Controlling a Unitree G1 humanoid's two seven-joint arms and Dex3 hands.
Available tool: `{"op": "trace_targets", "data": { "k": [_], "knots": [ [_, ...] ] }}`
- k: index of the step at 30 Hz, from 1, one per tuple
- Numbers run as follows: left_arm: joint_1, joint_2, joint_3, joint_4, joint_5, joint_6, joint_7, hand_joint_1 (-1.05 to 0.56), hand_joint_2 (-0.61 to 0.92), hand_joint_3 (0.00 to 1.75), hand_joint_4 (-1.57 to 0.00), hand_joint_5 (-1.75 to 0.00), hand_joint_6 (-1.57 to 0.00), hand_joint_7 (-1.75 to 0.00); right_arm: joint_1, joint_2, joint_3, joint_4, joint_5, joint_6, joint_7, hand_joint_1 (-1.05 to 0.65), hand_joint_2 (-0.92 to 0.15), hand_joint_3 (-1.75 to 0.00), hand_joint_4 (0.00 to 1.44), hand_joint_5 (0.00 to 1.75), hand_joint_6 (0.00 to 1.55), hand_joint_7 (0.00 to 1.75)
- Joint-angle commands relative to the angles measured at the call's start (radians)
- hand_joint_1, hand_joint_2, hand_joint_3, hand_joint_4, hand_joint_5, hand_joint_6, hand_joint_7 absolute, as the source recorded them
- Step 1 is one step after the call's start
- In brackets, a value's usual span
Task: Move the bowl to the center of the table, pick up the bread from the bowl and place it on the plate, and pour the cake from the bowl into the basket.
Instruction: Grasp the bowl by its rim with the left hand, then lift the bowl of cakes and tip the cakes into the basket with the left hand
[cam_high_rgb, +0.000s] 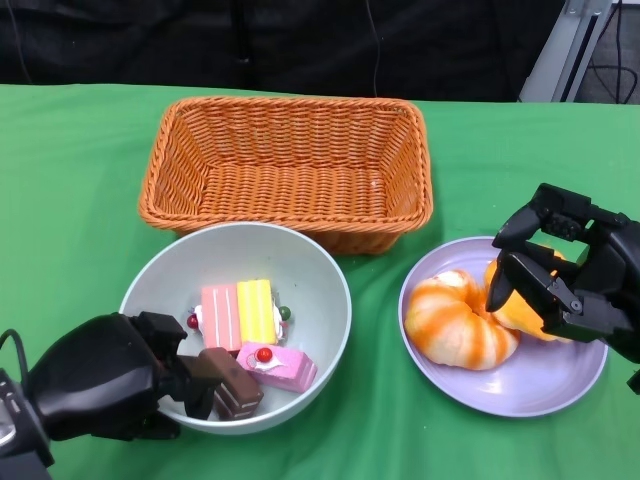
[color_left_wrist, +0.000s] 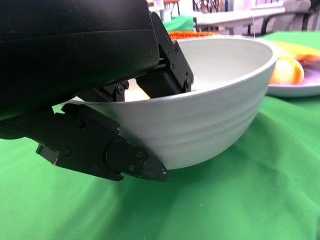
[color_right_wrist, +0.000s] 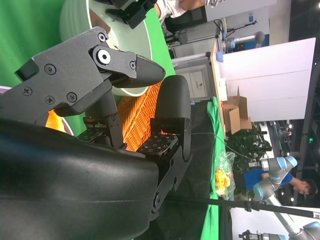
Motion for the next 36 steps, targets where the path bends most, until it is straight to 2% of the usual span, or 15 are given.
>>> {"op": "trace_targets", "data": {
  "k": [1,9,13,18,22,27,28,31,33,36],
  "knots": [
    [-0.016,0.024,-0.009,0.025,0.017,-0.003,0.066,-0.11,0.88,0.09,-0.68,-1.75,-0.51,-1.74,0.003,-0.007,-0.012,0.0,0.005,-0.022,0.008,-0.27,-0.6,-0.79,0.63,1.58,0.59,1.28],
    [-0.014,0.035,-0.007,0.054,0.006,-0.032,0.124,-0.15,0.92,0.13,-0.7,-1.75,-0.52,-1.74,0.005,-0.004,-0.01,-0.004,0.003,-0.013,-0.002,-0.27,-0.6,-0.77,0.65,1.57,0.61,1.26],
    [-0.008,0.045,0.002,0.05,-0.005,-0.039,0.133,-0.16,0.92,0.16,-0.71,-1.75,-0.57,-1.66,0.004,-0.003,-0.008,-0.007,0.005,-0.005,-0.006,-0.27,-0.6,-0.77,0.64,1.58,0.6,1.27],
    [-0.008,0.047,0.001,0.05,-0.007,-0.04,0.133,-0.16,0.92,0.15,-0.71,-1.75,-0.59,-1.64,0.005,-0.003,-0.007,-0.008,0.005,-0.005,-0.008,-0.27,-0.6,-0.78,0.63,1.58,0.6,1.27],
    [0.025,0.076,0.059,-0.003,-0.099,-0.108,0.107,-0.2,0.92,0.13,-0.73,-1.72,-0.73,-1.38,0.002,-0.003,-0.001,-0.007,-0.012,-0.013,-0.02,-0.27,-0.6,-0.8,0.63,1.59,0.6,1.29],
    [0.034,0.073,0.076,-0.012,-0.109,-0.114,0.084,-0.2,0.92,0.13,-0.74,-1.72,-0.76,-1.34,0.003,-0.004,0.001,-0.007,-0.011,-0.013,-0.022,-0.27,-0.59,-0.81,0.63,1.59,0.59,1.29],
    [0.048,0.095,0.099,-0.062,-0.189,-0.155,0.039,-0.2,0.92,0.16,-0.75,-1.72,-0.77,-1.33,-0.002,-0.006,0.003,0.001,-0.011,-0.014,-0.016,-0.27,-0.59,-0.82,0.63,1.59,0.59,1.3],
    [0.081,0.135,0.145,-0.163,-0.382,-0.226,-0.091,-0.18,0.66,0.82,-0.8,-1.72,-0.84,-1.25,-0.008,-0.009,0.009,0.012,-0.02,-0.017,-0.014,-0.26,-0.57,-0.86,0.66,1.59,0.61,1.29],
    [0.096,0.133,0.166,-0.185,-0.439,-0.226,-0.159,-0.18,0.6,0.96,-0.81,-1.71,-0.84,-1.26,-0.009,-0.007,0.007,0.014,-0.023,-0.018,-0.012,-0.25,-0.57,-0.87,0.67,1.59,0.62,1.28],
    [0.121,0.133,0.199,-0.24,-0.553,-0.22,-0.264,-0.19,0.58,1.03,-0.84,-1.7,-0.83,-1.31,-0.011,-0.004,0.006,0.016,-0.019,-0.016,-0.008,-0.26,-0.55,-0.9,0.65,1.61,0.61,1.31]
  ]
}}
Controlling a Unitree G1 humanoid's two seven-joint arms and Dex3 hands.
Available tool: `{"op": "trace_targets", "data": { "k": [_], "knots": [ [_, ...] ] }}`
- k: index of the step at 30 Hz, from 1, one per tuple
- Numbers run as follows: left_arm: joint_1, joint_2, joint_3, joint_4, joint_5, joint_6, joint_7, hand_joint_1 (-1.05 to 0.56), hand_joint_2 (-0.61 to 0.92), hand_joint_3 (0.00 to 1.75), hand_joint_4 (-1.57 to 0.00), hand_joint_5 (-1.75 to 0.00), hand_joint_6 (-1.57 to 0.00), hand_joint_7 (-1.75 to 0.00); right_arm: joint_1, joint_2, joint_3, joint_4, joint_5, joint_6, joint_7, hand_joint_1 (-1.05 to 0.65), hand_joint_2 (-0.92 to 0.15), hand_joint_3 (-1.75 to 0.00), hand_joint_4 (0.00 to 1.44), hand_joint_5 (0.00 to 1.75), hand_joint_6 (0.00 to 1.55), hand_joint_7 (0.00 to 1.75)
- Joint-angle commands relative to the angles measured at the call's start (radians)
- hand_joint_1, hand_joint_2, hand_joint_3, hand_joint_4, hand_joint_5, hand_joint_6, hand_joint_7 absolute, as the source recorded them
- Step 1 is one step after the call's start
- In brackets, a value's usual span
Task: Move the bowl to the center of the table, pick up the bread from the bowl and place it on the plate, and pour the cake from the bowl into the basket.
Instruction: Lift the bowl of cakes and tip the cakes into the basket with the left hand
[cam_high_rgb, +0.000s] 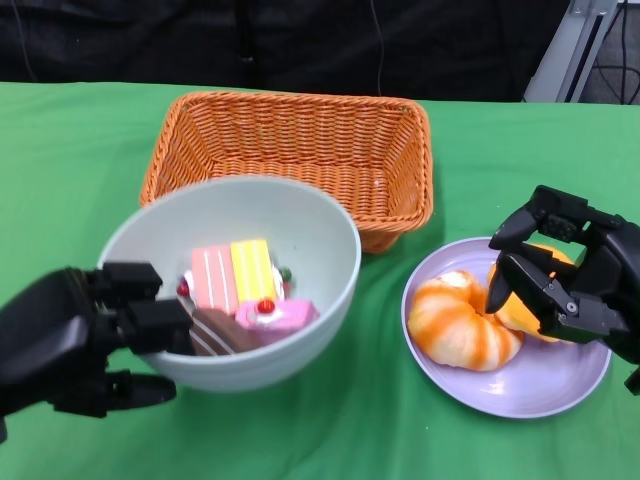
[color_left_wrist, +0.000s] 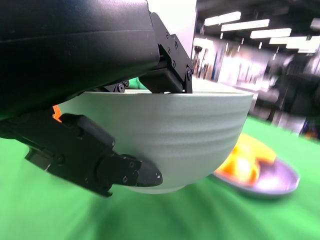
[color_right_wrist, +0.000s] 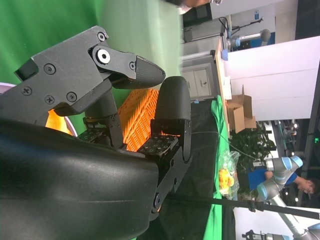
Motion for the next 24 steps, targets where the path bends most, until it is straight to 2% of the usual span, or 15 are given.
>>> {"op": "trace_targets", "data": {
  "k": [1,4,5,10,14,21,24],
  "knots": [
    [0.032,0.015,0.046,-0.05,-0.104,0.005,-0.1,-0.19,0.58,1.04,-0.85,-1.69,-0.83,-1.32,-0.008,-0.004,-0.004,0.004,0.003,-0.007,0.006,-0.26,-0.54,-0.91,0.65,1.61,0.61,1.31],
    [0.047,-0.001,0.084,-0.099,-0.174,0.015,-0.171,-0.19,0.58,1.05,-0.85,-1.69,-0.83,-1.34,-0.009,-0.003,-0.002,0.009,-0.002,-0.011,0.007,-0.26,-0.54,-0.92,0.65,1.61,0.6,1.32],
    [0.051,-0.005,0.098,-0.129,-0.211,0.021,-0.193,-0.2,0.5,1.15,-0.86,-1.68,-0.81,-1.36,-0.01,-0.003,-0.001,0.012,-0.005,-0.014,0.007,-0.26,-0.53,-0.93,0.65,1.62,0.6,1.32],
    [0.042,-0.048,0.14,-0.201,-0.317,0.048,-0.295,-0.23,0.39,1.35,-0.87,-1.71,-0.79,-1.44,-0.006,0.0,0.002,-0.001,-0.013,-0.004,-0.005,-0.27,-0.52,-0.96,0.64,1.63,0.6,1.34],
    [0.009,-0.103,0.156,-0.215,-0.405,0.083,-0.368,-0.13,0.36,1.41,-0.85,-1.74,-0.78,-1.47,-0.009,-0.004,0.01,0.013,-0.025,-0.015,0.006,-0.28,-0.52,-0.96,0.65,1.64,0.6,1.35],
    [-0.054,-0.185,0.164,-0.167,-0.547,0.2,-0.535,-0.06,0.38,1.4,-0.8,-1.75,-0.72,-1.51,-0.003,-0.016,0.023,0.031,-0.047,-0.046,0.023,-0.31,-0.52,-0.92,0.67,1.61,0.6,1.37],
    [-0.096,-0.222,0.178,-0.121,-0.559,0.241,-0.584,-0.05,0.43,1.34,-0.79,-1.75,-0.7,-1.55,-0.005,-0.02,0.021,0.053,-0.049,-0.062,0.043,-0.33,-0.56,-0.85,0.68,1.59,0.61,1.36]
  ]
}}
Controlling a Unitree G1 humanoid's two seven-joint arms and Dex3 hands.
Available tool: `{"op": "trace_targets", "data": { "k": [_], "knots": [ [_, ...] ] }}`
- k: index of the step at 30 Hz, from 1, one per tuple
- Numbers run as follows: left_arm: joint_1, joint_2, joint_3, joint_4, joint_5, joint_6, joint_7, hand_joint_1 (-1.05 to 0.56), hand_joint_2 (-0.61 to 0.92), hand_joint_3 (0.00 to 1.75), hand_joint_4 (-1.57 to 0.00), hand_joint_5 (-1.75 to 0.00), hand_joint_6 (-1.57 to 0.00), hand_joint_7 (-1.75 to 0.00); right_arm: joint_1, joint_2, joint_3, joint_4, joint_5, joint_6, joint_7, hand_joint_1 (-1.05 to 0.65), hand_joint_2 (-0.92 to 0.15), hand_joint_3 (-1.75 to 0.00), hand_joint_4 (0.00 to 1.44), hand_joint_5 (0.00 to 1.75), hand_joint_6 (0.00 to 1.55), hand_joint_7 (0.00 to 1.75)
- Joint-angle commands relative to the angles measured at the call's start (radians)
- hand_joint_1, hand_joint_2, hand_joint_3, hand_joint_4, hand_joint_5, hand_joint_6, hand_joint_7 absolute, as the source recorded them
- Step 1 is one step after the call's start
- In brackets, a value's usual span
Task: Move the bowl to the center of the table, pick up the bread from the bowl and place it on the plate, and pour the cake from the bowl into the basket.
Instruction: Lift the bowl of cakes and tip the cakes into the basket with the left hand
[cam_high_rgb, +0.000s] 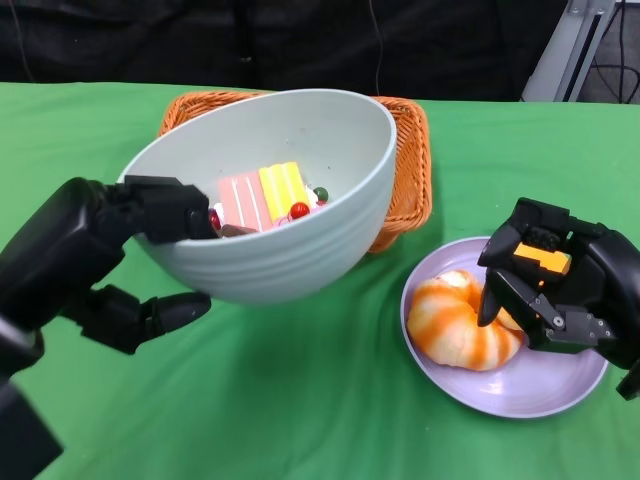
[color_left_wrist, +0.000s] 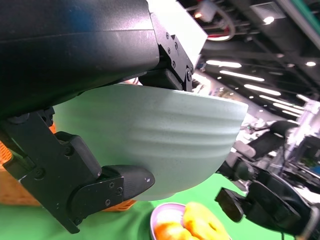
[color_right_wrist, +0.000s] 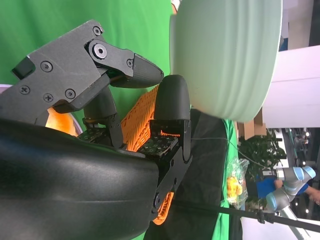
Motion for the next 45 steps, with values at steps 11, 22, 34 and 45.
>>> {"op": "trace_targets", "data": {
  "k": [11,22,34,45],
  "knots": [
    [-0.272,-0.195,0.083,0.358,-0.037,0.023,-0.099,-0.15,0.6,1.1,-0.79,-1.75,-0.64,-1.63,-0.006,-0.029,-0.005,0.047,-0.021,-0.03,0.031,-0.34,-0.57,-0.84,0.65,1.59,0.58,1.38],
    [-0.486,-0.304,0.111,0.666,0.058,-0.014,-0.049,-0.26,0.71,0.96,-0.87,-1.75,-0.64,-1.59,-0.005,-0.04,-0.008,0.087,-0.042,-0.054,0.04,-0.38,-0.62,-0.72,0.64,1.58,0.57,1.4],
    [-0.572,-0.435,0.16,0.729,0.002,0.089,-0.076,-0.22,0.77,0.85,-0.78,-1.75,-0.62,-1.57,0.001,-0.039,-0.008,0.086,-0.058,-0.042,0.038,-0.37,-0.66,-0.65,0.63,1.61,0.55,1.42],
    [-0.598,-0.57,0.244,0.666,-0.192,0.357,-0.235,-0.23,0.5,1.2,-0.73,-1.75,-0.65,-1.58,0.008,-0.039,-0.004,0.101,-0.052,-0.064,0.066,-0.36,-0.67,-0.66,0.63,1.63,0.57,1.42]
  ]
}}
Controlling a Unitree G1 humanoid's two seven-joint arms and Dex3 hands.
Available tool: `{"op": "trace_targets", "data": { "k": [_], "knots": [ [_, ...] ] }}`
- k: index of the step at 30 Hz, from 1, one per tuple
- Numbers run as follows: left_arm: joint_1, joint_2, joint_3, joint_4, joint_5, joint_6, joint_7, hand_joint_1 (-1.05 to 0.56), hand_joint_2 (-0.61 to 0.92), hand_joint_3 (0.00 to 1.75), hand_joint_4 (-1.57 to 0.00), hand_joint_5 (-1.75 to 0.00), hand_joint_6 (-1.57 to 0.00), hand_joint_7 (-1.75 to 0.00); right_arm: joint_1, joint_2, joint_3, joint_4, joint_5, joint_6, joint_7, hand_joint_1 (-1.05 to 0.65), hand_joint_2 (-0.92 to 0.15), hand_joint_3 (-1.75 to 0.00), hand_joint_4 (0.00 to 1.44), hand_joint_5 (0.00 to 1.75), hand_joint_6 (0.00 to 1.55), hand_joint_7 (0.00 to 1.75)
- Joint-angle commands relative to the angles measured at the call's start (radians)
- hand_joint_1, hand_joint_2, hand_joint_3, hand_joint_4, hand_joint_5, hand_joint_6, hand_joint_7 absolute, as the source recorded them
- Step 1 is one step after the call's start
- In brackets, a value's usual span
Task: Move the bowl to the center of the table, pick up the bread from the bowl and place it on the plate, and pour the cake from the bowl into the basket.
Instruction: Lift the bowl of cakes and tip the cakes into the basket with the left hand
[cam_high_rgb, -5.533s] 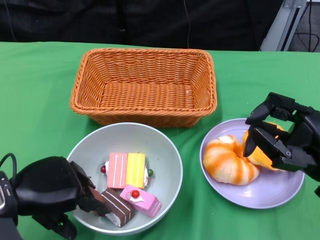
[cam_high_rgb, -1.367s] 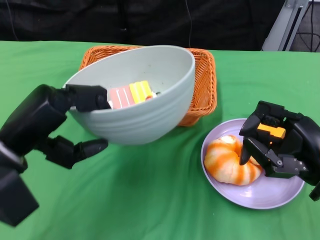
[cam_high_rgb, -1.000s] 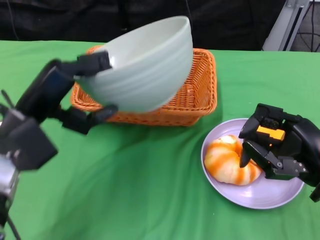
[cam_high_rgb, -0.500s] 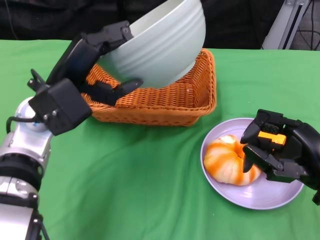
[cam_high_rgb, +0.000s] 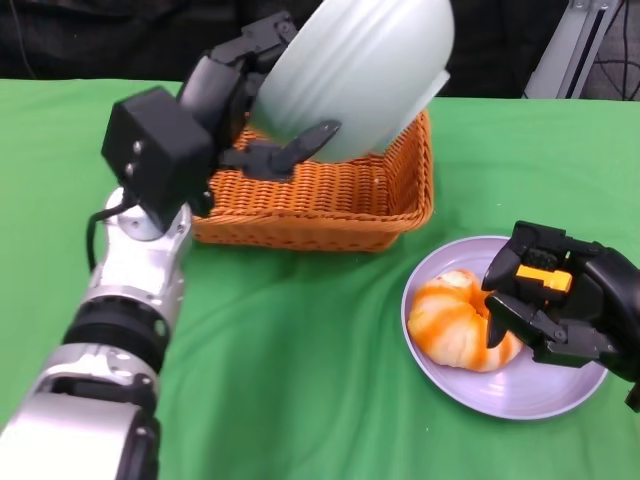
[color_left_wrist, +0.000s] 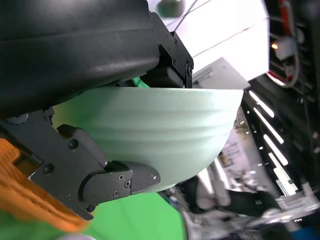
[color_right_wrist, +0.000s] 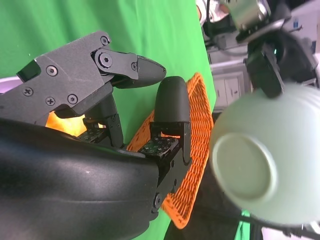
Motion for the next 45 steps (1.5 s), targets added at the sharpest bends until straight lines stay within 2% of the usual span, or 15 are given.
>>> {"op": "trace_targets", "data": {
  "k": [1,8,18,25,31,35,42,44,45],
  "knots": [
    [-0.046,-0.015,0.035,-0.039,-0.056,0.055,-0.038,-0.24,0.49,1.21,-0.73,-1.75,-0.65,-1.58,0.01,-0.015,-0.005,0.011,0.002,-0.016,0.01,-0.35,-0.67,-0.66,0.63,1.63,0.57,1.42],
    [-0.067,-0.078,0.119,-0.038,-0.172,0.269,-0.069,-0.24,0.42,1.29,-0.78,-1.75,-0.69,-1.59,0.014,-0.012,-0.004,0.004,0.002,-0.006,0.004,-0.33,-0.63,-0.74,0.64,1.62,0.56,1.44],
    [-0.074,-0.133,0.221,-0.044,-0.276,0.476,-0.028,-0.12,0.56,1.24,-0.86,-1.75,-0.78,-1.56,0.021,-0.011,-0.002,-0.006,-0.002,-0.007,-0.007,-0.32,-0.57,-0.83,0.63,1.61,0.57,1.42],
    [-0.082,-0.149,0.286,-0.051,-0.34,0.584,0.003,-0.12,0.6,1.25,-0.86,-1.75,-0.79,-1.56,0.023,-0.013,-0.001,-0.014,0.001,0.007,-0.011,-0.33,-0.58,-0.82,0.63,1.61,0.57,1.43],
    [-0.095,-0.162,0.362,-0.054,-0.425,0.704,0.062,-0.13,0.69,1.11,-0.85,-1.75,-0.77,-1.54,0.022,-0.013,0.0,-0.007,-0.001,-0.006,-0.005,-0.31,-0.58,-0.83,0.62,1.62,0.56,1.43],
    [-0.104,-0.166,0.399,-0.056,-0.467,0.768,0.113,-0.14,0.74,1.0,-0.85,-1.75,-0.7,-1.62,0.023,-0.013,-0.001,-0.007,-0.001,-0.006,-0.006,-0.32,-0.58,-0.83,0.62,1.62,0.56,1.43],
    [-0.132,-0.168,0.49,-0.054,-0.58,0.903,0.208,-0.16,0.72,0.98,-0.86,-1.75,-0.72,-1.58,0.023,-0.013,-0.001,-0.007,-0.004,-0.01,-0.007,-0.33,-0.59,-0.82,0.62,1.61,0.56,1.42],
    [-0.135,-0.167,0.514,-0.055,-0.615,0.941,0.22,-0.18,0.8,0.79,-0.86,-1.75,-0.72,-1.61,0.024,-0.014,0.0,-0.01,-0.007,-0.007,-0.012,-0.35,-0.58,-0.8,0.63,1.61,0.57,1.42],
    [-0.135,-0.167,0.521,-0.056,-0.627,0.954,0.226,-0.18,0.8,0.78,-0.86,-1.75,-0.72,-1.61,0.024,-0.013,-0.001,-0.009,-0.005,-0.008,-0.011,-0.36,-0.58,-0.8,0.63,1.61,0.57,1.43]
  ]
}}
